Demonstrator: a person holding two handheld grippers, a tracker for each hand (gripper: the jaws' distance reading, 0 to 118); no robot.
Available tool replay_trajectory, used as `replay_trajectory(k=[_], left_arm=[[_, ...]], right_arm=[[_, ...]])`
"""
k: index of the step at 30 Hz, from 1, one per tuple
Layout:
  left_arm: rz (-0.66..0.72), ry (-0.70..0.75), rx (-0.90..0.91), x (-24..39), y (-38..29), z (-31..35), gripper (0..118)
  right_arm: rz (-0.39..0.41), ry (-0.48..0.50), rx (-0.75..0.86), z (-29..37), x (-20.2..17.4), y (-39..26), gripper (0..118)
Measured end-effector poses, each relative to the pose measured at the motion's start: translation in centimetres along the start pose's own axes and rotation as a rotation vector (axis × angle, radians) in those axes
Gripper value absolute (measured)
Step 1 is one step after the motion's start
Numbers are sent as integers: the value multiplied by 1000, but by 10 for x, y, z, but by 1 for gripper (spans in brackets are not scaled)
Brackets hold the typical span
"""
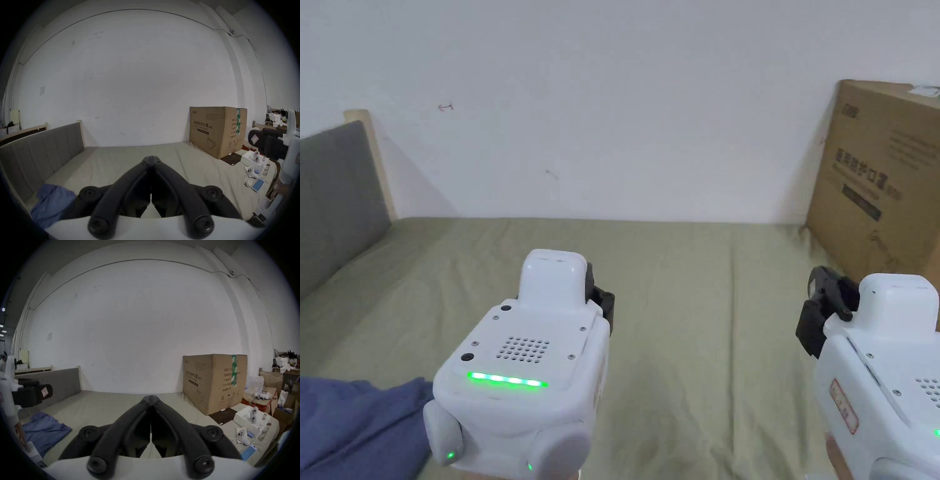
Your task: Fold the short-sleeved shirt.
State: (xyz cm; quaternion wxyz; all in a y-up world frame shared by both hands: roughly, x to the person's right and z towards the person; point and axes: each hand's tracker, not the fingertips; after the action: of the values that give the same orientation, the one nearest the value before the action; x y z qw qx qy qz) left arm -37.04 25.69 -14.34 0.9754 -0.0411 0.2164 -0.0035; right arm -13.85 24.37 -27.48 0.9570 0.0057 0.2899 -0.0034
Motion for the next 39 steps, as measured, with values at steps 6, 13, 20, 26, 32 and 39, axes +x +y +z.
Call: replay_trajectory(k=[6,13,20,26,32,39], left_arm=[[75,268,25,-109,-10,52,0],[45,561,-2,-190,-14,109,0],[95,462,-291,-246,-33,84,0],[536,291,-830,-363,-119,1,14],[568,408,-979,-404,-197,-47,102],[458,489,-1067,-443,-266,-100,105]], right_arm=[[-61,278,-68,-33,-103,-10,0],[-27,607,-70,-37,-204,-3,0],[51,579,-188,-53,-186,-30,0],[109,457,-352,-73,-142,-58,0],[98,382,-462,-87,-112,-83,0],[155,381,-527,-90,-107,-105,0]])
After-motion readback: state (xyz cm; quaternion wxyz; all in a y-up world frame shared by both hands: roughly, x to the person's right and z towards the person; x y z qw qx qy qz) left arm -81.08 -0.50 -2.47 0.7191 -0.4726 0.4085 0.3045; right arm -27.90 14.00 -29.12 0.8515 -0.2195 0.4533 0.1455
